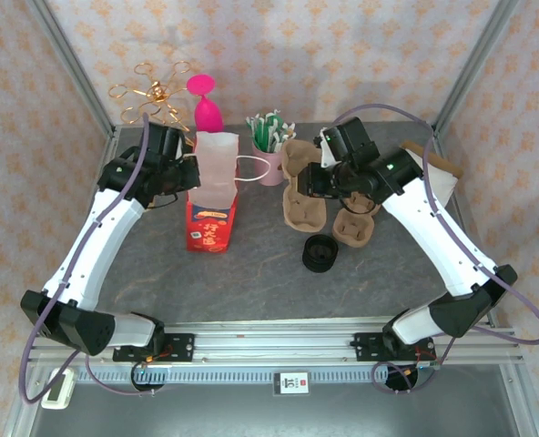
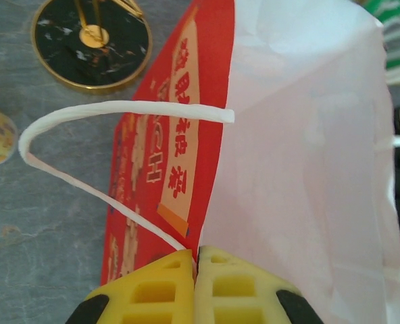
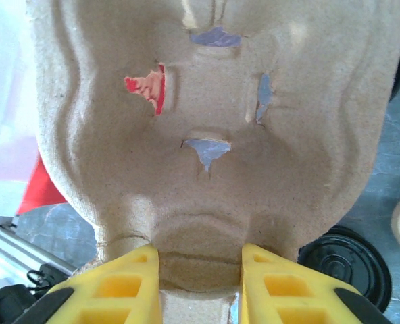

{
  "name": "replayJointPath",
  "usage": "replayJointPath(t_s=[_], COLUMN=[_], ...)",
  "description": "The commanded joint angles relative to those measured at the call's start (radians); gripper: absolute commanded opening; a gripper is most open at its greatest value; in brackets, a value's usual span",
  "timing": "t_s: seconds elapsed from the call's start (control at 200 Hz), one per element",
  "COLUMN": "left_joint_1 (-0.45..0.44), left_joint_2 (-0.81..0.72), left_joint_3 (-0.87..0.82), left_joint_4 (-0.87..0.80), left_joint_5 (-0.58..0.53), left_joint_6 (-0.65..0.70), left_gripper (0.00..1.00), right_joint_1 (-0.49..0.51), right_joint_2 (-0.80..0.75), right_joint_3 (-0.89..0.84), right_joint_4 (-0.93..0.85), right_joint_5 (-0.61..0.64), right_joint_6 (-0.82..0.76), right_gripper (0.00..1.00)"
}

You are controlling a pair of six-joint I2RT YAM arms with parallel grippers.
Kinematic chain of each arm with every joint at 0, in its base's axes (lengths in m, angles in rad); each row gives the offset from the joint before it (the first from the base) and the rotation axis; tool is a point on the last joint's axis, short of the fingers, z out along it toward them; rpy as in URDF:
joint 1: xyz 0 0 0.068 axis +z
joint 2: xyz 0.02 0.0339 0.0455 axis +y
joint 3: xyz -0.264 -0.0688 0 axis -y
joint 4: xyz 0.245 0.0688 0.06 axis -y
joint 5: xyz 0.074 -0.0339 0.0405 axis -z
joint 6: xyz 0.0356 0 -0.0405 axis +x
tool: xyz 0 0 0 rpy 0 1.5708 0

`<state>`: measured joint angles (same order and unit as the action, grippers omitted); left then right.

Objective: Pack the takeout coffee

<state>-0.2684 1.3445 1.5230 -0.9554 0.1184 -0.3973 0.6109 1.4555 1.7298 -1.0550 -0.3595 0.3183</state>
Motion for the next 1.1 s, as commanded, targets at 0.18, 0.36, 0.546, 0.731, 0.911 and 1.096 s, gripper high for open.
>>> replayJointPath(t_s=[0.18, 0.36, 0.546, 0.731, 0.911, 1.096], left_joint_1=[-0.108, -0.133, -0.182, -0.226, -0.256, -0.265], left_joint_2=[-0.015, -0.034, -0.039, -0.044, -0.077, -0.101], left_joint_3=[0.046, 0.046, 0.036, 0.029, -0.021, -0.078], left_joint_4=[-0.025, 0.002, 0.036, 0.077, 0.143, 0.187], left_joint_5=[-0.029, -0.054, -0.058, -0.064, -0.063, -0.048], left_joint_6=[-0.081, -0.128, -0.181, -0.244, -0.302, -0.353], left_gripper=[0.00, 0.00, 0.00, 0.00, 0.00, 0.00], right_joint_1=[0.033, 0.038, 0.068, 0.101, 0.128, 0.137], right_joint_2=[0.002, 0.032, 0.068, 0.117, 0.173, 0.199], right_joint_3=[0.097, 0.177, 0.240, 0.310, 0.360, 0.366], right_joint_4=[0.004, -0.005, -0.003, 0.001, -0.011, -0.001], right_joint_5=[-0.028, -0.052, -0.063, -0.058, -0.035, 0.000], right_joint_6=[0.068, 0.094, 0.132, 0.174, 0.206, 0.274], right_gripper=[0.26, 0.25, 0.25, 0.25, 0.24, 0.24])
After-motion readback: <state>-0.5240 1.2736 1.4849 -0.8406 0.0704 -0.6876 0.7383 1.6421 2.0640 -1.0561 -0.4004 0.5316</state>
